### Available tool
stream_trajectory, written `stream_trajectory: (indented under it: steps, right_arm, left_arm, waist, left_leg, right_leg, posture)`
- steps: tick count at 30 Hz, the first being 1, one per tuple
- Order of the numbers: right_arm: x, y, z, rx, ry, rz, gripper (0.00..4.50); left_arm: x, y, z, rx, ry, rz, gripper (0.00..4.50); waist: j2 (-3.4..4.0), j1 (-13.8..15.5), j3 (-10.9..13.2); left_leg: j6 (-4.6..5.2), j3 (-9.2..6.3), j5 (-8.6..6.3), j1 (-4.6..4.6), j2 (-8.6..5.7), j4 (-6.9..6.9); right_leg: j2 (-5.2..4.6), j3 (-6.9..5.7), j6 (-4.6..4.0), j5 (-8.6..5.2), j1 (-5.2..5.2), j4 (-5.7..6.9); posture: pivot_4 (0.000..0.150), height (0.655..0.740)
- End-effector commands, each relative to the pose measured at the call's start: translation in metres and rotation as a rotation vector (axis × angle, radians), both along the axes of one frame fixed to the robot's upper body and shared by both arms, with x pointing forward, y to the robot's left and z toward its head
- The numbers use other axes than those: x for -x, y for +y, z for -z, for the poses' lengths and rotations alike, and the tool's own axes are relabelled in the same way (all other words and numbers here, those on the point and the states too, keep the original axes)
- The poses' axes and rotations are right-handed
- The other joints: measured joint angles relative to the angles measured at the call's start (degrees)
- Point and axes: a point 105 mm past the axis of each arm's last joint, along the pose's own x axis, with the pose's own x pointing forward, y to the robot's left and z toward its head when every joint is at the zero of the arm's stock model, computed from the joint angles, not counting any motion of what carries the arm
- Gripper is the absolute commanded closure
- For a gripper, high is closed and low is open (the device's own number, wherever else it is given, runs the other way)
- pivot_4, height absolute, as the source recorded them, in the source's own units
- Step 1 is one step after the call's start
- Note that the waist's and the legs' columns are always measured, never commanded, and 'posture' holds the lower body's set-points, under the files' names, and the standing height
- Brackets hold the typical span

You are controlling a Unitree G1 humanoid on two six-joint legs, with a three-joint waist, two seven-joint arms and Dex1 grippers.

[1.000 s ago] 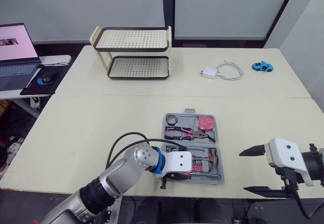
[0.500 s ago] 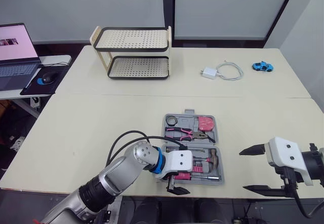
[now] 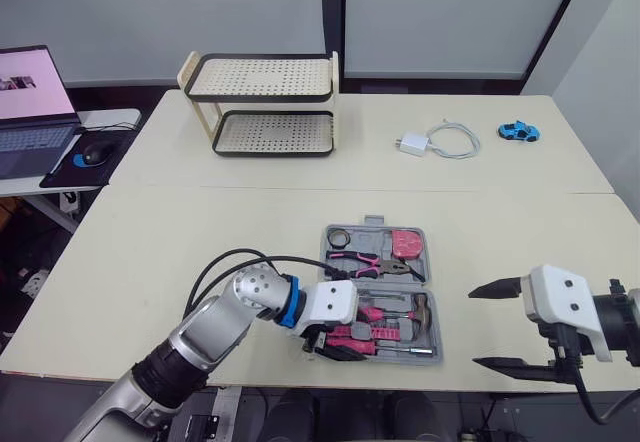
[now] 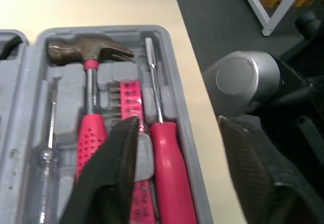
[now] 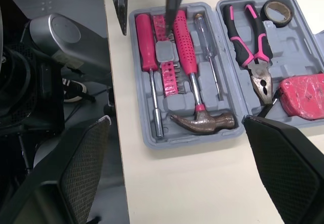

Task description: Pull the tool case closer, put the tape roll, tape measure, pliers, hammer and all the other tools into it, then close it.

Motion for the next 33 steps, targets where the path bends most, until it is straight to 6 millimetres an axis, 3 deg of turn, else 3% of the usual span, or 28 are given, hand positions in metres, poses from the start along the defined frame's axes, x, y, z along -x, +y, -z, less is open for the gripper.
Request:
stream_trajectory:
  steps: [1,5,26,29,33]
  right_arm:
    - [0.003,0.007,-0.005,-0.012,-0.020,-0.027,0.00]
    - [0.003,0.007,-0.004,-0.015,-0.019,-0.029,0.00]
    - [0.003,0.006,-0.004,-0.008,-0.012,-0.033,0.00]
    - [0.004,0.007,-0.004,-0.013,-0.012,-0.035,0.00]
    - [0.002,0.008,-0.009,-0.048,-0.023,-0.014,0.00]
  left_arm:
    - [0.005,-0.004,0.006,0.000,-0.016,0.041,3.21]
    - [0.002,-0.008,0.013,-0.005,-0.033,0.022,4.49]
    - [0.000,-0.004,0.049,-0.117,-0.016,-0.027,4.49]
    - [0.000,-0.005,0.045,-0.092,-0.004,-0.028,4.49]
    - [0.002,-0.006,0.016,0.027,0.033,-0.041,4.49]
  waist:
    - [0.00,0.00,0.00]
    - [0.00,-0.01,0.00]
    - [0.02,-0.01,-0.06]
    - [0.03,-0.01,-0.08]
    - [0.03,-0.15,-0.07]
  left_leg:
    - [0.00,0.00,0.00,0.00,0.00,0.00]
    - [0.00,0.00,0.00,0.00,0.00,0.00]
    - [0.00,-0.01,0.00,0.08,0.00,0.00]
    - [0.01,0.00,0.00,0.13,0.00,0.00]
    - [0.01,0.00,0.00,0.13,0.02,0.00]
  right_leg:
    - [0.00,0.00,0.00,0.00,0.00,0.00]
    - [0.00,-0.01,0.00,0.00,0.00,0.01]
    - [0.00,-0.01,0.00,0.00,0.07,0.03]
    - [0.00,-0.01,0.00,0.00,0.13,0.02]
    - [0.01,0.00,0.00,0.00,0.11,0.03]
  posture:
    - [0.150,0.7400]
    - [0.150,0.7400]
    - [0.150,0.7400]
    - [0.150,0.7400]
    - [0.150,0.7400]
